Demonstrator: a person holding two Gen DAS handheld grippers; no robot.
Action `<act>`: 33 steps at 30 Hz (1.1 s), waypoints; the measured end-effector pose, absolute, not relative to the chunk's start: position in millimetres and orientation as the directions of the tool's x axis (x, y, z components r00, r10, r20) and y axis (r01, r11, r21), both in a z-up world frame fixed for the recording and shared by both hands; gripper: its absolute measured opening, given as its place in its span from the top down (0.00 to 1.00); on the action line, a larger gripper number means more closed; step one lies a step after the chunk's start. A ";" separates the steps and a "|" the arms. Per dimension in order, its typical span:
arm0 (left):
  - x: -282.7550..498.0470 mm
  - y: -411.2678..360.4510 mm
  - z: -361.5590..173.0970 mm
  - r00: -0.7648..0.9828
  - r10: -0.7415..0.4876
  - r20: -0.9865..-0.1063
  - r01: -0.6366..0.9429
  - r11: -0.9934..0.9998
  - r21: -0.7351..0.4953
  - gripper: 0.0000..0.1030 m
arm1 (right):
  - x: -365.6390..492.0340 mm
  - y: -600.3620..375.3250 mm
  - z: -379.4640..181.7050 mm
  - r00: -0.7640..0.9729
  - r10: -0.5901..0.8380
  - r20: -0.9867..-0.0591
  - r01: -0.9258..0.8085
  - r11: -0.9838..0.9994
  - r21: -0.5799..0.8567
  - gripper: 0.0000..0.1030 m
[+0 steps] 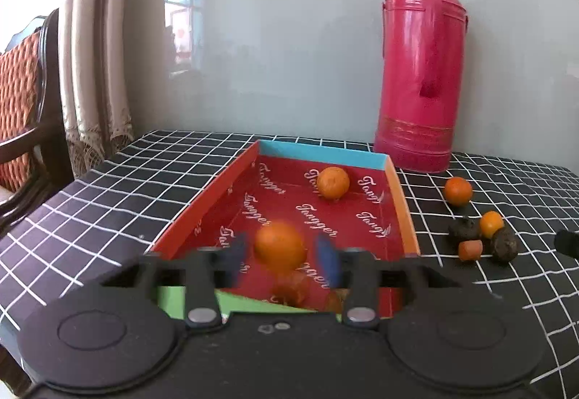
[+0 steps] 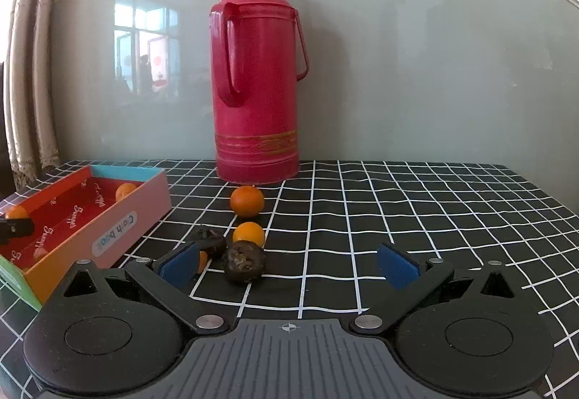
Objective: Organize fruits
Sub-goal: 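Carry the mandarin into the box and release it from the left tool, then move the right tool toward the remaining fruit cluster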
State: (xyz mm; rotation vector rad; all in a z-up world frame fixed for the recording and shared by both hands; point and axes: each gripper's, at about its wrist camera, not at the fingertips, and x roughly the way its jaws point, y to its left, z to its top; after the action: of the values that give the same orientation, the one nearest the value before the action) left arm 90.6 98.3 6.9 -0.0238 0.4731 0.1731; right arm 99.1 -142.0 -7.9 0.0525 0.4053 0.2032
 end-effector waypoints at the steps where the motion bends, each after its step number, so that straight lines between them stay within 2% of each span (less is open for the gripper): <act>1: 87.6 96.8 7.9 0.886 0.176 -0.429 -0.184 0.983 0.024 0.14 | 99.2 -142.4 -8.1 0.899 0.205 -0.387 -0.184 0.979 0.091 0.00; 3: 82.9 93.0 11.8 0.902 0.184 -0.392 -0.184 0.982 0.036 0.14 | 99.3 -144.1 -8.6 0.900 0.203 -0.387 -0.182 0.979 0.090 0.00; 7: 85.4 87.4 10.9 0.899 0.174 -0.403 -0.173 0.984 0.038 0.12 | 99.5 -147.2 -8.4 0.900 0.200 -0.387 -0.180 0.980 0.089 0.00; 12: 81.1 81.9 13.3 0.911 0.176 -0.373 -0.173 0.984 0.041 0.06 | 99.1 -153.9 -8.3 0.901 0.195 -0.387 -0.172 0.981 0.094 0.00; 26: 81.9 75.8 9.4 0.907 0.186 -0.378 -0.161 0.982 0.097 0.06 | 99.9 -153.8 -7.2 0.896 0.204 -0.395 -0.189 0.979 0.078 0.00; 30: 81.1 77.3 9.7 0.908 0.185 -0.376 -0.162 0.982 0.093 0.06 | 102.7 -143.3 -10.1 0.889 0.165 -0.427 -0.175 0.984 0.017 0.00; 33: 80.3 78.1 9.8 0.908 0.185 -0.375 -0.161 0.982 0.095 0.06 | 101.2 -140.7 -8.6 0.902 0.158 -0.402 -0.161 0.987 0.025 0.00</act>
State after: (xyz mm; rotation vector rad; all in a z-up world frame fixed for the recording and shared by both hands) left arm 80.3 78.1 9.8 0.0626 0.3932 0.1782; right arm 101.2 -140.7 -8.6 -0.0089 0.4155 0.1651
